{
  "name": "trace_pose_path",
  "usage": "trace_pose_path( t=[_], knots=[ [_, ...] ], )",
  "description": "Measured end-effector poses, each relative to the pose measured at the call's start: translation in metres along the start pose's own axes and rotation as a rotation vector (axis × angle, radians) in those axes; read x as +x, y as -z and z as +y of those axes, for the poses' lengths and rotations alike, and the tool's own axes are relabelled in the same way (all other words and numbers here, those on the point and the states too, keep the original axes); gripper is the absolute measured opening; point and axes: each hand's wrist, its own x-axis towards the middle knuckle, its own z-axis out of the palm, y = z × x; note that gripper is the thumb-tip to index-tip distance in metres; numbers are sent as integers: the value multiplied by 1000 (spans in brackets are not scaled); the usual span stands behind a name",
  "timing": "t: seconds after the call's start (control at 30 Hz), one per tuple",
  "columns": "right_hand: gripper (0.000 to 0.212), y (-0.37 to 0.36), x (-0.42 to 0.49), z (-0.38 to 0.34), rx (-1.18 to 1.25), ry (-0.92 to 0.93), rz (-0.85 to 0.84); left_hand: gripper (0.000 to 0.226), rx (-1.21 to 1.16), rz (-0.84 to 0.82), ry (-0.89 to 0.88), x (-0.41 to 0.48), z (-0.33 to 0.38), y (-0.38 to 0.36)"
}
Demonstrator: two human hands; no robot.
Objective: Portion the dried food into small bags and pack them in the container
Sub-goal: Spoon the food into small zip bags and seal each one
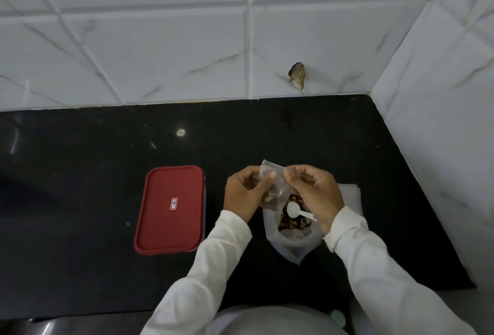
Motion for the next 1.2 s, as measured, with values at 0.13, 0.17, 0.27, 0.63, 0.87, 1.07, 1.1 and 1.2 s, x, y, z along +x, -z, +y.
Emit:
trace_pose_path(
  t=[0.13, 0.17, 0.27, 0.63, 0.87, 1.07, 1.1, 1.2],
  knots=[
    [13, -5, 2, -2, 25, -12, -18, 15, 62, 13, 18, 5, 8, -1],
    [13, -6, 2, -2, 41, -11, -12, 14, 42, 32, 31, 6, 8, -2],
    [14, -9, 2, -2, 56, -20, -12, 11, -68, 75, 83, 5, 8, -7],
    [9, -16, 6, -2, 27, 19, 44, 4, -23, 139, 40, 4, 13, -17],
    [7, -23, 4, -1, 50, -7, 89, 9, -78, 226, 154, 4, 16, -22],
    [12, -23, 6, -1, 136, -74, 84, 12, -224, 226, 242, 3, 19, -19],
    [13, -23, 6, 0, 140, -73, 88, 12, -218, 221, 236, 3, 20, -18],
    [14, -23, 7, 2, 164, -94, 90, 11, -207, 218, 235, 3, 21, -17]
  ],
)
